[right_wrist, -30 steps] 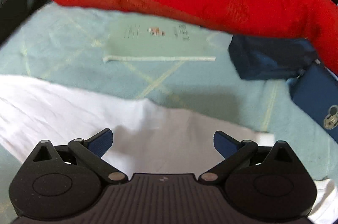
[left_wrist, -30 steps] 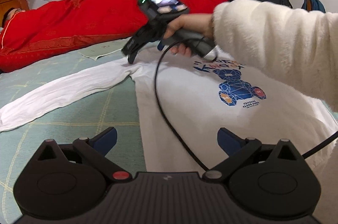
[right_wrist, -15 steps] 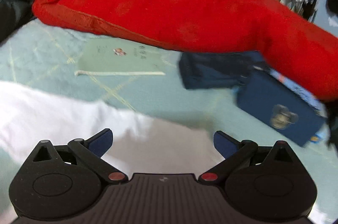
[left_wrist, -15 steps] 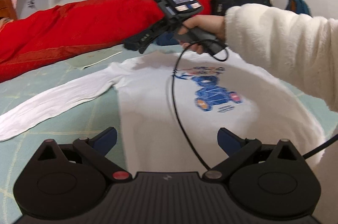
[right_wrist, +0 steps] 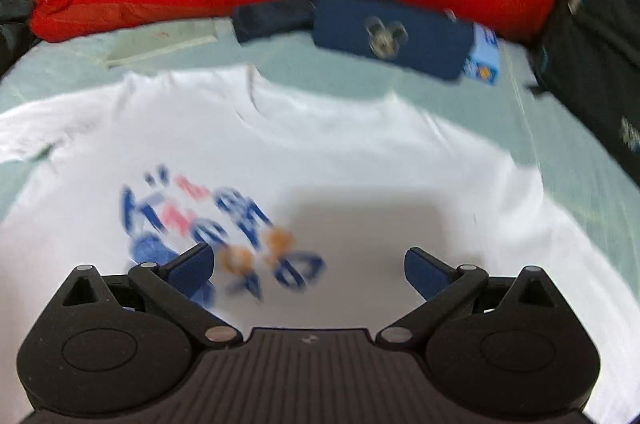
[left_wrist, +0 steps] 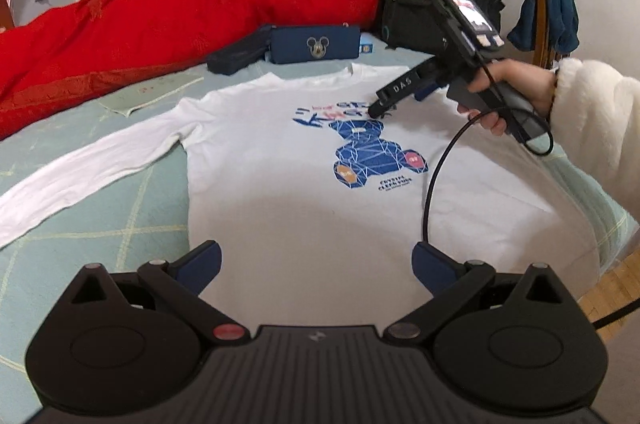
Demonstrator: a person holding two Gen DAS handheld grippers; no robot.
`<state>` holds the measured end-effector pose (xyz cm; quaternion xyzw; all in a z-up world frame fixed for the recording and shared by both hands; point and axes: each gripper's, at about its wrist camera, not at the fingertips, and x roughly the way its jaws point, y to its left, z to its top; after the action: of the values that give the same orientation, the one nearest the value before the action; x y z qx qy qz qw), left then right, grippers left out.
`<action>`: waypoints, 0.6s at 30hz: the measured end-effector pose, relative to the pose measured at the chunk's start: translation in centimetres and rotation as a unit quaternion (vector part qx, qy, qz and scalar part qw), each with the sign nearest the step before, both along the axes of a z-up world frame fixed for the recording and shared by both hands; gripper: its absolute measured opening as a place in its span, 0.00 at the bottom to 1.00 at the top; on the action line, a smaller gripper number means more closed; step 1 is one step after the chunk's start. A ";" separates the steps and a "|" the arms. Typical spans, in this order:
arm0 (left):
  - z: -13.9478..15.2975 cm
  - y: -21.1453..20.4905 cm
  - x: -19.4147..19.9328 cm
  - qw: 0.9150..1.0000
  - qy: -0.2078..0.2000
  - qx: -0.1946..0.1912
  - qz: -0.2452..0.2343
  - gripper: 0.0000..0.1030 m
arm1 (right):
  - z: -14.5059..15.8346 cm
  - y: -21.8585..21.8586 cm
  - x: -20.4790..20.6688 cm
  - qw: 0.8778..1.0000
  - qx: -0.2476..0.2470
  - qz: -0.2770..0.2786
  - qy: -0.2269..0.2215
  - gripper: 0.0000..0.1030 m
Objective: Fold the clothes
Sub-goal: 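Move the open right tool across the shirt toward the sleeve beside the backpack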
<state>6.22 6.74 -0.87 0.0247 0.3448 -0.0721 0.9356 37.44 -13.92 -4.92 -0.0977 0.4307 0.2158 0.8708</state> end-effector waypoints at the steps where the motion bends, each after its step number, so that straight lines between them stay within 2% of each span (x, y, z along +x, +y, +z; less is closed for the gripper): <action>1: -0.1 -0.1 0.1 1.000 0.003 0.000 0.000 0.98 | -0.5 -0.4 0.3 1.000 0.007 -0.006 0.000 1.00; 6: -0.1 -0.8 0.4 1.000 0.008 0.014 -0.004 0.98 | -0.8 -1.3 3.1 0.998 0.046 -0.039 -0.017 1.00; 12: 0.4 -1.5 0.4 1.000 0.008 0.024 -0.006 0.98 | 0.9 -1.8 4.8 0.995 0.064 -0.080 0.001 1.00; 14: 0.5 -1.8 0.5 0.999 0.008 0.032 -0.007 0.98 | 1.8 -2.2 3.7 0.995 0.074 -0.071 -0.004 1.00; 18: 0.6 -2.6 0.7 0.999 0.010 0.035 -0.010 0.98 | 3.3 -4.9 0.1 0.995 0.064 -0.067 -0.046 1.00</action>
<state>6.94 4.16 -0.29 0.0602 0.3563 -0.0693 0.9298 37.54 -18.87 -1.64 -0.0229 0.3808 0.1791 0.9069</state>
